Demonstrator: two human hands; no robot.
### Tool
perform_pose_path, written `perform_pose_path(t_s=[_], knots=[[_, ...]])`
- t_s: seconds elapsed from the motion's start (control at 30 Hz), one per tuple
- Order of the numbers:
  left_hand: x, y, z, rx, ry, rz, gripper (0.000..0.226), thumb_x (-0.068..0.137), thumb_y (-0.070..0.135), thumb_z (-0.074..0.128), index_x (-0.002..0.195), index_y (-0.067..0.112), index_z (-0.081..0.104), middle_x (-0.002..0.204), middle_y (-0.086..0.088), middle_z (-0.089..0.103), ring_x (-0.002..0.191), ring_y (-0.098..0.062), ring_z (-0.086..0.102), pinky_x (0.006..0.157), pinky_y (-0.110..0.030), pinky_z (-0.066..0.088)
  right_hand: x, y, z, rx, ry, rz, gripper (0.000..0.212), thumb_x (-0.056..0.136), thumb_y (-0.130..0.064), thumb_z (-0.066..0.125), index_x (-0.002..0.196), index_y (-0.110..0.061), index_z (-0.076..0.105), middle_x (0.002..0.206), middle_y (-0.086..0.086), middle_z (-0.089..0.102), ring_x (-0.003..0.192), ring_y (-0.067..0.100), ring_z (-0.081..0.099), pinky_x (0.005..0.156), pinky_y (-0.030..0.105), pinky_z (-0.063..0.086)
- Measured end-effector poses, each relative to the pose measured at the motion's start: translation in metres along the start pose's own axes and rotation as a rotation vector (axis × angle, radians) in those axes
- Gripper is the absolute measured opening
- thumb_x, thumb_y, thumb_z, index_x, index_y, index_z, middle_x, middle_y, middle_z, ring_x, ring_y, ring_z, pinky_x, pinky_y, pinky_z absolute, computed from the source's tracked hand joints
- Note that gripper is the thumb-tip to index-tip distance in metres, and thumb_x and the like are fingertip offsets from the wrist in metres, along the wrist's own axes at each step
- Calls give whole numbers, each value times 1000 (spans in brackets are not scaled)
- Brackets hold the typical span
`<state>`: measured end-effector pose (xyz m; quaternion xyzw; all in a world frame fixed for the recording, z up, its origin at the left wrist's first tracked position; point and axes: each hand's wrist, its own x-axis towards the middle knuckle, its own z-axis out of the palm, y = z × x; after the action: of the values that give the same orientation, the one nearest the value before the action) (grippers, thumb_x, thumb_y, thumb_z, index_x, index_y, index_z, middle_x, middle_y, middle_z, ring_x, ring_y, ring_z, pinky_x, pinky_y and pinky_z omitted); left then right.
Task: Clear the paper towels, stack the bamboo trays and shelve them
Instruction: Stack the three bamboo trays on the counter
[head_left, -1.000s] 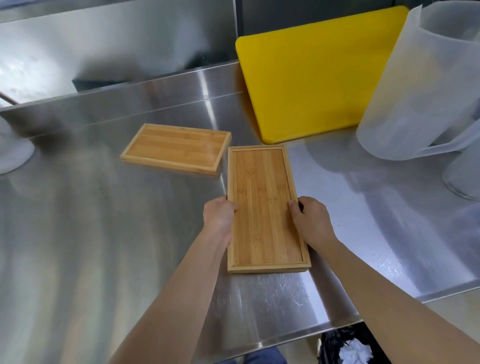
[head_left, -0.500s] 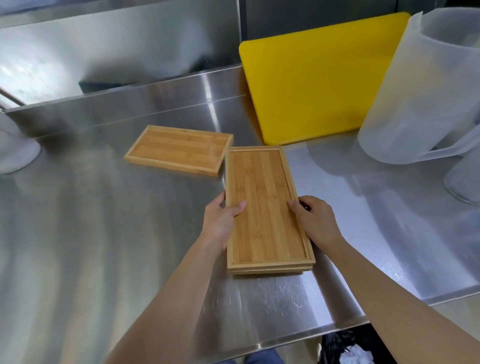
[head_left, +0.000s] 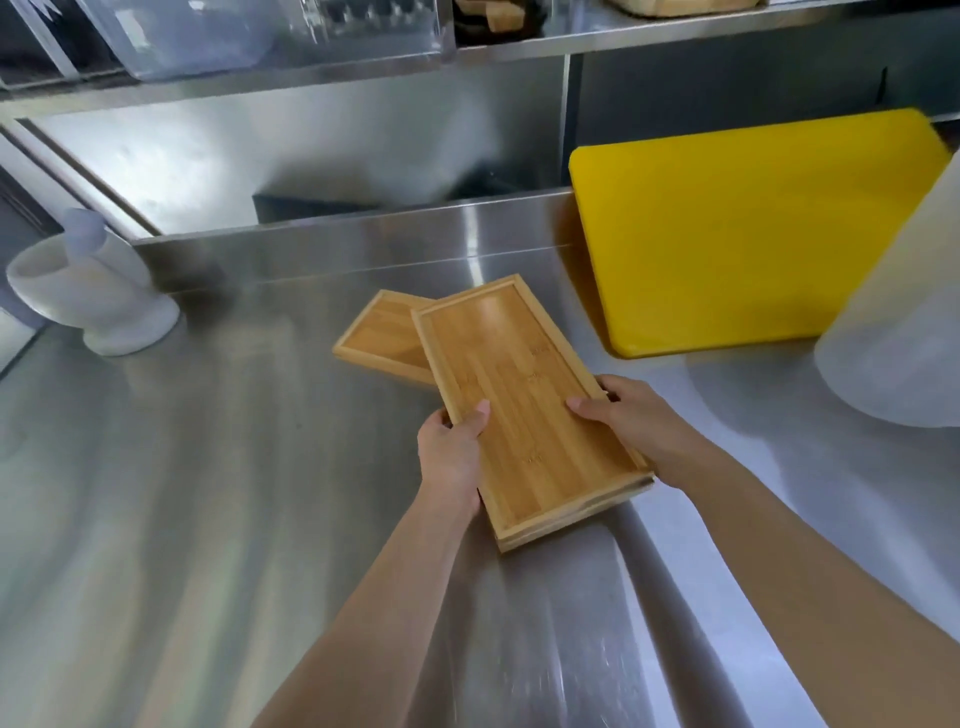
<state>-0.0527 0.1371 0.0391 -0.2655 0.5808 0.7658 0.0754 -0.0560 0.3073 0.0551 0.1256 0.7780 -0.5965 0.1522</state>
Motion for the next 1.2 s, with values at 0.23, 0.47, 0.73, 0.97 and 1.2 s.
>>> perform_pose_path(t_s=[0.23, 0.47, 0.73, 0.97, 1.2], knots=[[44, 22, 5, -229, 127, -75, 35, 92, 18, 57, 124, 7, 48, 117, -11, 62, 96, -27, 62, 62, -37, 51, 35, -8, 8, 446, 105, 116, 31, 82, -19, 65, 108, -6, 57, 100, 11, 60, 85, 24, 59, 63, 35, 50], [79, 25, 23, -276, 171, -201, 38, 92, 18, 56, 126, 9, 40, 121, -12, 57, 105, -30, 58, 89, -46, 50, 77, -14, 53, 667, 417, -21, 28, 91, -11, 47, 111, -27, 38, 104, 1, 49, 98, 19, 51, 84, 41, 47], [116, 38, 7, -85, 49, -232, 53, 84, 35, 64, 127, 17, 40, 124, -4, 55, 114, -27, 52, 104, -43, 41, 123, -24, 35, 697, 350, 26, 34, 90, -6, 48, 119, -24, 43, 99, 1, 53, 87, 16, 54, 63, 32, 46], [165, 68, -82, 273, 432, 341, 38, 85, 40, 57, 104, 7, 57, 103, -13, 58, 98, -26, 55, 90, -36, 43, 141, -26, 28, 625, 275, 57, 26, 88, -7, 51, 110, -20, 48, 95, 2, 57, 85, 18, 57, 64, 34, 48], [219, 108, -93, 521, 45, 302, 15, 88, 26, 60, 88, 12, 66, 82, 1, 65, 76, -11, 58, 78, -28, 46, 147, -28, 32, 619, 221, 49, 27, 88, -11, 52, 115, -16, 50, 99, 5, 58, 87, 20, 58, 63, 35, 47]])
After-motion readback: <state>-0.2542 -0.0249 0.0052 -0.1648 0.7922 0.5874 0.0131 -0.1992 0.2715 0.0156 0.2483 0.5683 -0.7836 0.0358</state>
